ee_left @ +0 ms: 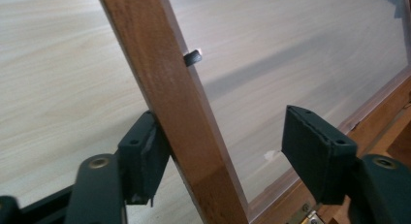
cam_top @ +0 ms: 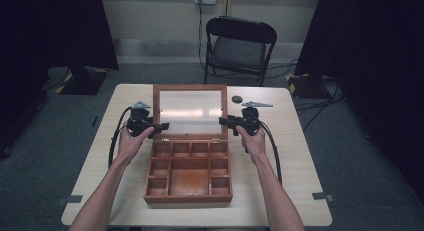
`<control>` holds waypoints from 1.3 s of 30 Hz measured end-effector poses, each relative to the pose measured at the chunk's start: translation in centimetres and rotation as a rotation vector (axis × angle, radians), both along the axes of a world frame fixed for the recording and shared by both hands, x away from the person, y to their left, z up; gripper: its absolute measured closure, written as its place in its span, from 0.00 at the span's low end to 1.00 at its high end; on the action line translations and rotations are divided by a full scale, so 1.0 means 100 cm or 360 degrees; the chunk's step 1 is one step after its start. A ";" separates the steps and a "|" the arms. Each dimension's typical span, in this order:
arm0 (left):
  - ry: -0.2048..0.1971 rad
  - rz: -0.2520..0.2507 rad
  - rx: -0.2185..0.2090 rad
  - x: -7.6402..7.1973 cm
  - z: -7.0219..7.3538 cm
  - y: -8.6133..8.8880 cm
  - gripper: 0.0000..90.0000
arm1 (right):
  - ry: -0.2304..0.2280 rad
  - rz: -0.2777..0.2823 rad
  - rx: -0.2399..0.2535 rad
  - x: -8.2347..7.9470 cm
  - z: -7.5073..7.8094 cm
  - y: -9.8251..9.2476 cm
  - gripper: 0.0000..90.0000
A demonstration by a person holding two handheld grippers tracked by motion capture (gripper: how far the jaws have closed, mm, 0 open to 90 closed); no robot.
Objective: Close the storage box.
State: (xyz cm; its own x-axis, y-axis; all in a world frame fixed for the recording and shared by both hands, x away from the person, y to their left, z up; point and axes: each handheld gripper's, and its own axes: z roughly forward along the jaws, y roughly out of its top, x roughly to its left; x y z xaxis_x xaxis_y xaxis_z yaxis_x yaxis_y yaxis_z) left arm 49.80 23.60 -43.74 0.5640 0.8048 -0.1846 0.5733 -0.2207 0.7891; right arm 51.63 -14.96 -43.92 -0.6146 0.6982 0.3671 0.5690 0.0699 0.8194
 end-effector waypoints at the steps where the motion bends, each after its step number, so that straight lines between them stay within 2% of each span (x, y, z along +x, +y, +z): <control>1: -0.0006 -0.0006 -0.0008 -0.001 0.001 0.000 0.39 | -0.0004 0.0010 -0.0002 -0.001 0.001 -0.001 0.62; 5: -0.0040 0.0001 -0.0002 -0.005 0.003 0.000 0.39 | -0.0021 0.0018 -0.0004 -0.004 0.005 -0.001 0.62; 12: -0.0040 -0.0036 -0.0005 -0.007 0.003 -0.001 0.39 | -0.0056 0.0035 0.0037 -0.010 0.009 -0.002 0.64; 13: -0.0049 -0.0028 0.0004 -0.007 0.003 -0.001 0.38 | -0.0069 0.0037 0.0015 -0.011 0.010 0.000 0.64; 16: -0.0055 -0.0036 0.0000 -0.008 0.005 0.000 0.41 | -0.0073 0.0051 0.0013 -0.012 0.011 0.000 0.64; 20: -0.0089 -0.0056 0.0028 -0.012 0.009 0.001 0.42 | -0.0083 0.0065 -0.0004 -0.014 0.013 0.000 0.64; 22: -0.0109 -0.0047 0.0025 -0.015 0.010 0.000 0.42 | -0.0086 0.0071 -0.0029 -0.015 0.013 0.001 0.62; 24: -0.0112 -0.0068 0.0029 -0.017 0.011 0.002 0.42 | -0.0086 0.0080 -0.0021 -0.015 0.014 0.001 0.61; 25: -0.0112 -0.0057 -0.0002 -0.018 0.011 0.002 0.43 | -0.0088 0.0081 -0.0018 -0.015 0.014 0.001 0.59; 30: -0.0154 -0.0075 0.0014 -0.023 0.013 0.003 0.43 | -0.0109 0.0104 -0.0022 -0.013 0.018 0.009 0.53; 32: -0.0153 -0.0068 -0.0008 -0.024 0.014 0.003 0.44 | -0.0115 0.0111 -0.0026 -0.012 0.019 0.012 0.52; 34: -0.0155 -0.0066 0.0015 -0.024 0.015 0.003 0.44 | -0.0123 0.0103 -0.0043 -0.012 0.020 0.015 0.56; 39: -0.0151 -0.0047 -0.0017 -0.022 0.019 0.001 0.46 | -0.0119 0.0078 -0.0065 -0.012 0.022 0.013 0.62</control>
